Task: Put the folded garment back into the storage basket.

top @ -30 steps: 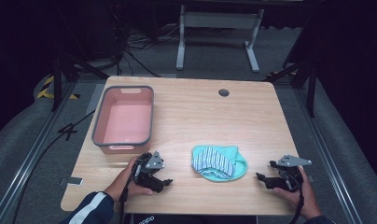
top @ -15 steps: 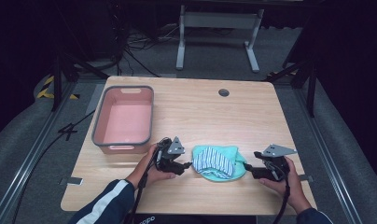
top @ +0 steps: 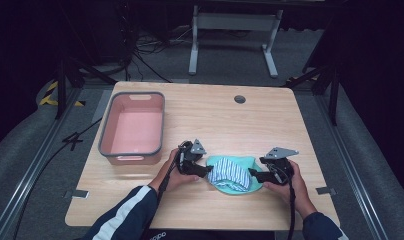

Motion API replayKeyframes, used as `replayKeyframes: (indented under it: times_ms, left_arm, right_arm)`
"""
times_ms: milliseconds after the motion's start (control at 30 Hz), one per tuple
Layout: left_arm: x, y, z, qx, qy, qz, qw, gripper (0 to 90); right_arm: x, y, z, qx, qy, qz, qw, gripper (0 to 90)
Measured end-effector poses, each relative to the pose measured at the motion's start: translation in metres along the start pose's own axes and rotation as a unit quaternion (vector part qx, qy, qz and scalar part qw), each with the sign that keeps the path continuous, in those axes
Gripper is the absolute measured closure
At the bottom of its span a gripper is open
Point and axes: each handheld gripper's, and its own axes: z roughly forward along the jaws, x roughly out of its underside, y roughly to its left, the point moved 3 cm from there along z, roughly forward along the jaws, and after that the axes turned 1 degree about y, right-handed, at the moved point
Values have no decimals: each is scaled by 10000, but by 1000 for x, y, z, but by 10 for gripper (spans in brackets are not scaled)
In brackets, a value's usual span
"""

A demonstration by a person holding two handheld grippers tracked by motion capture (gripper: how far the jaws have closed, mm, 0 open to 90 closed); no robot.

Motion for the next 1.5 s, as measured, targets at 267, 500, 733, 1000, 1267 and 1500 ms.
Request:
replayKeyframes:
  times_ms: [267, 500, 733, 1000, 1267, 1500]
  left_arm:
    - [2, -4, 4, -14, -44, 7, 10000, 251]
    - [1, -9, 1, 195, -27, 157, 9997, 414]
    - [1, -12, 2, 785, -71, -29, 9969, 771]
    - [-5, -20, -1, 559, 50, 285, 9980, 824]
    - [-13, -24, -5, 591, 24, 346, 9976, 832]
    - [-29, -23, -14, 518, 38, 502, 9974, 832]
  right_arm:
    - [9, 2, 11, -4, 133, 264, 9996, 341]
    - [7, 7, 8, -99, 239, 247, 9994, 505]
    - [6, 12, 7, -250, 295, 324, 9987, 698]
    - [6, 17, 3, -290, 307, 220, 9989, 813]
    - [3, 17, -5, -450, 269, 215, 9984, 827]
    - [-4, 12, -14, -408, 147, 247, 9988, 830]
